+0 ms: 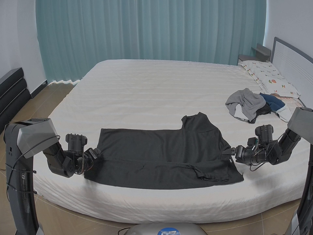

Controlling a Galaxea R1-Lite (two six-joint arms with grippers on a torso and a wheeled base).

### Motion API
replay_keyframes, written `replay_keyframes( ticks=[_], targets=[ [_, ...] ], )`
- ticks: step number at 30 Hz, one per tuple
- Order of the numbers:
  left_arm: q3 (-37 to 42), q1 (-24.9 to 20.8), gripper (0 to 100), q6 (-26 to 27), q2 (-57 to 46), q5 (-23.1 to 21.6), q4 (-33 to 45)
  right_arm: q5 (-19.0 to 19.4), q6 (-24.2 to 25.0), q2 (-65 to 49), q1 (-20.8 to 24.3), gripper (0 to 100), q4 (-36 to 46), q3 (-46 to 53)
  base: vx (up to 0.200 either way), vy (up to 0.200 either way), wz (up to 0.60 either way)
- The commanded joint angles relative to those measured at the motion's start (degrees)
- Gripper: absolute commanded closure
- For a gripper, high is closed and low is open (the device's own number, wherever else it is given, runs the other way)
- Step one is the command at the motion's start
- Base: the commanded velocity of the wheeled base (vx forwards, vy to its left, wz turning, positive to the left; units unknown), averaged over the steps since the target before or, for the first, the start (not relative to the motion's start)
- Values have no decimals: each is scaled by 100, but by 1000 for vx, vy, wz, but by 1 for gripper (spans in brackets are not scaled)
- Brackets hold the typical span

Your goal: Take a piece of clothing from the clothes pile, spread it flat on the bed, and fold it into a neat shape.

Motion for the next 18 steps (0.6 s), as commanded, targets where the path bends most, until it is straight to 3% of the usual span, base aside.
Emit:
replay_keyframes(
  ticks=[1, 8, 10, 11, 13, 18],
  targets=[
    [190, 183, 0, -77, -490, -141, 37, 6, 411, -542, 25, 0, -25, 341, 0, 0, 0],
    [321, 315, 0, -323, -894, -704, 178, 58, 1369, -981, 25, 0, -60, 929, 0, 0, 0],
    [365, 324, 0, -683, -1053, -1222, 319, 164, 2002, -999, 25, 0, -280, 1088, 0, 0, 0],
    [365, 324, 0, -701, -1061, -1257, 336, 173, 2037, -990, 25, 0, -298, 1096, 0, 0, 0],
    [488, 377, 0, -868, -1281, -1855, 547, 419, 2574, -814, 7, 0, -755, 1307, 0, 0, 0],
    [559, 456, 0, -974, -1360, -2084, 618, 524, 2644, -401, 25, 0, -1783, 1764, 0, 0, 0]
  ],
)
